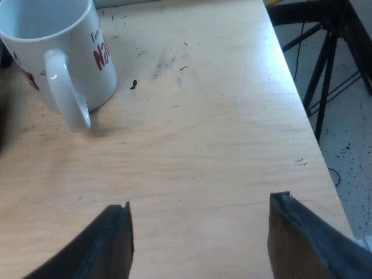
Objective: Place mug into machine
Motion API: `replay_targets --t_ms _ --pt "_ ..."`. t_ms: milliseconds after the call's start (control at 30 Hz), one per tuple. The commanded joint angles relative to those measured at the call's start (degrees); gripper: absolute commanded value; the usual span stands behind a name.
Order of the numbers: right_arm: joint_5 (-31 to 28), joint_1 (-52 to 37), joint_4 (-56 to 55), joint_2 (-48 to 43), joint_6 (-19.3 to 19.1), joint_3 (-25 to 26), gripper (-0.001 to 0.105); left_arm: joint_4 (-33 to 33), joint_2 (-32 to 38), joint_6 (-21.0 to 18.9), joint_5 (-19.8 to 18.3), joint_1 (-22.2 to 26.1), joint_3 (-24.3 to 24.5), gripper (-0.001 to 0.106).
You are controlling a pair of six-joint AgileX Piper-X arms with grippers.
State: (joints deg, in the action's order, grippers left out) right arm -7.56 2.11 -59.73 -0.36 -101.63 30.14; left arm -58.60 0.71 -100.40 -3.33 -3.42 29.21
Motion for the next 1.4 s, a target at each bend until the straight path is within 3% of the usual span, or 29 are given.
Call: replay_targets --t_ms 33,133,267,333,467,733,900,1100,1267,1400 --pt "1.13 0.06 0.4 -2.44 -0.13 0.62 0.054 0.51 7.95 0.02 -1.57 0.07 0.08 0.085" --pt "5.79 0.06 0.4 -1.45 -0.62 1.51 0.054 -0.94 7.52 0.02 -4.37 0.07 1.0 0.085" --pt "8.87 0.06 0.3 1.97 -1.78 4.13 0.071 -1.93 5.77 0.02 -7.68 -0.87 2.64 0.085" --pt "9.16 0.06 0.3 2.36 -2.39 4.58 0.072 -1.46 5.09 0.02 -8.85 -1.74 3.05 0.085" --pt "13.56 0.23 0.41 7.57 -7.6 7.11 0.07 -0.18 1.46 0.02 -15.08 -7.7 3.69 0.085" --pt "16.05 2.58 1.72 13.47 -10.09 7.15 0.07 4.9 -3.68 4.99 -18.41 -17.88 1.03 0.085" --pt "19.55 3.06 6.51 15.7 -10.08 5.31 0.07 14.16 -4.17 5.79 -20.99 -21.85 -5.95 0.085" --pt "19.85 3.22 13.16 16.36 -10.08 0.17 0.07 24.34 -4.3 5.79 -22.44 -22.57 -13.54 0.085" --pt "18.72 3.22 20.63 16.48 -5.15 -4.56 0.07 26.58 -4.64 5.79 -22.64 -22.57 -15.91 0.085" --pt "18.74 3.22 30.1 16.75 -4.83 -9.87 0.07 26.82 -5.15 5.79 -22.63 -22.57 -16.05 0.085"
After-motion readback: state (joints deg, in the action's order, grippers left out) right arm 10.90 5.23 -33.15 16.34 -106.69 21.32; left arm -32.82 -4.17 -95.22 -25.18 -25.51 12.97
